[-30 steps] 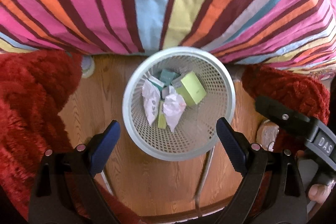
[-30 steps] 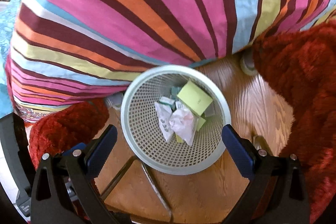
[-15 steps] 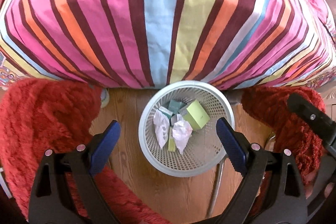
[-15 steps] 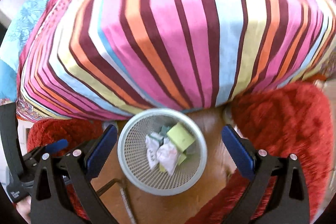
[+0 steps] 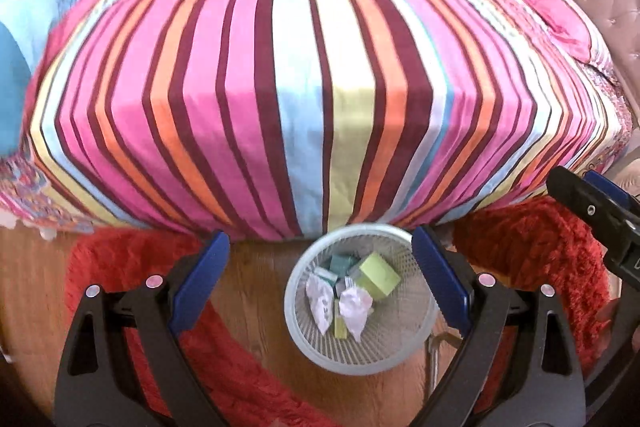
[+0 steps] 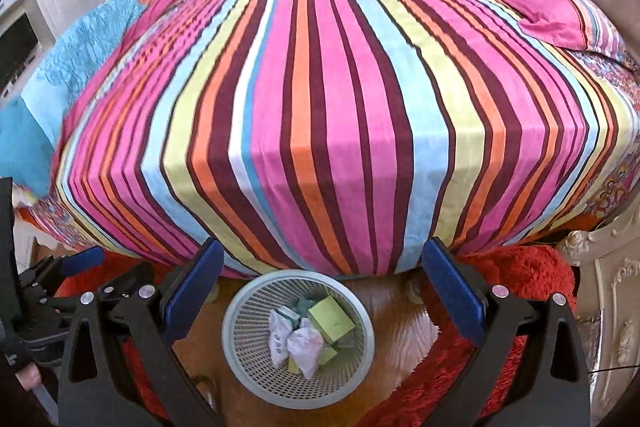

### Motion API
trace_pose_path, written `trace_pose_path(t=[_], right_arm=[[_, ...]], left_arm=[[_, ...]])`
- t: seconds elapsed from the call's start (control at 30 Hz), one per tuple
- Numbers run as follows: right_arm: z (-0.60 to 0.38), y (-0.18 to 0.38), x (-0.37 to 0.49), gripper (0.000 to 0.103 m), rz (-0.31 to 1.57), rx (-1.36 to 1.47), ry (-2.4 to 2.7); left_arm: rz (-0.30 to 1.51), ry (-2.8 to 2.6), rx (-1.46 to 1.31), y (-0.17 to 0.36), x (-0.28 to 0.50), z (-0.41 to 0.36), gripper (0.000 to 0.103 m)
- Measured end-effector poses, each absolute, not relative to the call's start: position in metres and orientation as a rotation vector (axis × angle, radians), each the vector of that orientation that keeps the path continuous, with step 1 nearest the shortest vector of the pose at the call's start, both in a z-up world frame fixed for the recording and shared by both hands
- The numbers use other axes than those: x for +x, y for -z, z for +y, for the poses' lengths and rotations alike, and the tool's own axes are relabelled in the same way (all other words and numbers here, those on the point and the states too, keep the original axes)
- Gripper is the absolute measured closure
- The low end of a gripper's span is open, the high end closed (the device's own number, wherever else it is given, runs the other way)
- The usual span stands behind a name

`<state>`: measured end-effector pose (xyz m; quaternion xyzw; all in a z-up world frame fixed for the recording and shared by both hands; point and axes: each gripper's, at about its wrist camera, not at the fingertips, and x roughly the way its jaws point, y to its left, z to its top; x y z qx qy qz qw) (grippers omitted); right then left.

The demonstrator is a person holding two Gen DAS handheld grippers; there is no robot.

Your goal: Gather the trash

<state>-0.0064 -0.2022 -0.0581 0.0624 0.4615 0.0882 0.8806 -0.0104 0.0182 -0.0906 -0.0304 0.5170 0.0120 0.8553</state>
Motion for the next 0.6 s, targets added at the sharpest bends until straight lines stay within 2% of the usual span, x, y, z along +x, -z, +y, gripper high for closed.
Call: trace_pose_path(t=[0.6], right_arm=[[-0.205,0.007,-0.001,0.008,0.822,0.177,-0.212]], left_arm=[[0.865,-0.044,-0.012,0.016,-0.015,0.004,0.013]])
